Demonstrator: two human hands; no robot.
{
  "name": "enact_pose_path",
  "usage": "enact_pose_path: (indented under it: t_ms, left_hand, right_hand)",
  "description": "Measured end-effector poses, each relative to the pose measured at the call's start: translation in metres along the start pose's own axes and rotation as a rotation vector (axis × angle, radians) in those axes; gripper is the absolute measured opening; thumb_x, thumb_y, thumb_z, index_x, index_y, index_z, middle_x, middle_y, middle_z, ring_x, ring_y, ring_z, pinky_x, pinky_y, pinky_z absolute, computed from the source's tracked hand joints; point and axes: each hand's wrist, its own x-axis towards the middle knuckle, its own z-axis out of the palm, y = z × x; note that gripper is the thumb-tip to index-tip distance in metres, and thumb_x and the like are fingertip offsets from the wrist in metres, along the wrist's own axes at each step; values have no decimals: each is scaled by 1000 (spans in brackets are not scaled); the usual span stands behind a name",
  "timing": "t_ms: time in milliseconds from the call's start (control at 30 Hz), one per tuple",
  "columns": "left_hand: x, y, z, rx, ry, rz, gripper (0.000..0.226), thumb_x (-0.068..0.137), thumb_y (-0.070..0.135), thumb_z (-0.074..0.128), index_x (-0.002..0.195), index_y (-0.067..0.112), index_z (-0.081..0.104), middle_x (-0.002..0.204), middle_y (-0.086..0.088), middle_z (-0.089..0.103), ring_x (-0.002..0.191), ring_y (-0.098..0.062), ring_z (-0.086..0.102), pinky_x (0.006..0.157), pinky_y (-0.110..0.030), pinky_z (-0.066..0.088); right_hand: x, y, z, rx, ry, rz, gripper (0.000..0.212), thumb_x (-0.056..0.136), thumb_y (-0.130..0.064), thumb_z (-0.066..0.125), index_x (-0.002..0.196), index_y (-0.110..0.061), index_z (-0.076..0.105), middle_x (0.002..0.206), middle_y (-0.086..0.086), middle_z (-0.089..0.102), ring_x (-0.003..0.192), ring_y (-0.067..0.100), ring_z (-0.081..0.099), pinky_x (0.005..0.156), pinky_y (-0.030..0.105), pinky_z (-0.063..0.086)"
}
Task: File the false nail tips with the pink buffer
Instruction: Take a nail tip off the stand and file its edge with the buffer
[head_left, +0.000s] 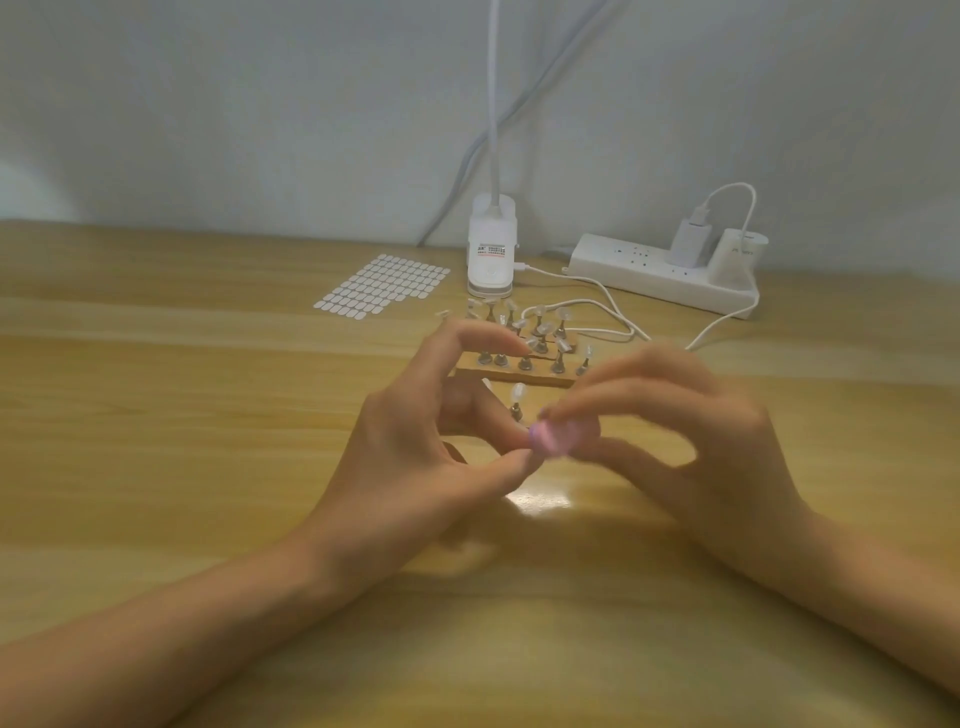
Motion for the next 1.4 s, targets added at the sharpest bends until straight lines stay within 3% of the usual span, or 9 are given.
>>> enact_pose_path:
  t_ms: [67,200,367,433,533,667,767,933,1400]
  left_hand:
    - [0,0,0,5,-5,10,52,75,32,83,119,34,55,73,9,73,71,-1,70,50,-12,43]
    - [-1,-2,0,24,-9,12,57,77,8,84,119,33,55,75,7,75,75,-5,72,51,-19,48]
    - [-2,-1,1,36,-15,28,57,78,11,85,120,35,55,76,6,75,78,-8,73,51,-22,52]
    - [-2,1,1,36,1,14,57,77,19,86,120,38,54,77,8,76,77,-7,73,52,-32,58]
    - [-2,4,1,29,8,19,53,77,39,83,120,39,53,77,10,76,73,-5,73,52,-29,55]
    - [-2,3,0,35,14,10,53,79,20,85,120,33,54,78,7,76,75,-7,74,53,-37,58]
    - [-2,4,1,66,7,39,48,81,27,83,118,31,53,78,9,76,73,-5,73,50,-24,53]
    - [-3,4,1,59,9,67,45,79,28,82,114,32,53,77,9,75,75,-11,74,51,-17,47]
    - [-2,3,1,4,4,41,42,79,33,82,110,29,54,78,7,76,74,-7,73,52,-14,45]
  right_hand:
    - [-1,0,2,3,-37,-48,16,89,-16,74,105,-14,75,100,3,68,95,20,66,86,32,51]
    - [0,7,-2,-13,16,28,18,86,-16,75,104,-14,76,102,0,68,97,17,66,87,32,52]
    - [0,11,-4,41,48,67,19,87,-14,74,106,-14,74,102,2,69,97,17,67,86,32,53]
    - [1,11,-4,63,53,57,20,87,-14,74,107,-15,73,101,3,68,96,19,67,86,34,53]
    - [0,7,0,45,-11,-42,22,88,-14,74,109,-19,71,101,2,67,96,14,66,87,25,51]
    - [0,8,-3,19,10,-25,22,89,-13,75,109,-19,71,99,1,66,93,12,65,85,25,51]
    - [-1,7,-1,23,-17,-72,19,92,-15,73,111,-19,71,101,1,66,92,14,65,84,23,51]
    - [0,5,-1,52,-19,-31,20,90,-15,72,110,-18,72,100,0,66,92,12,65,84,21,50]
    - [1,2,1,116,-1,-2,20,89,-15,74,108,-17,73,100,2,67,92,16,67,82,26,53]
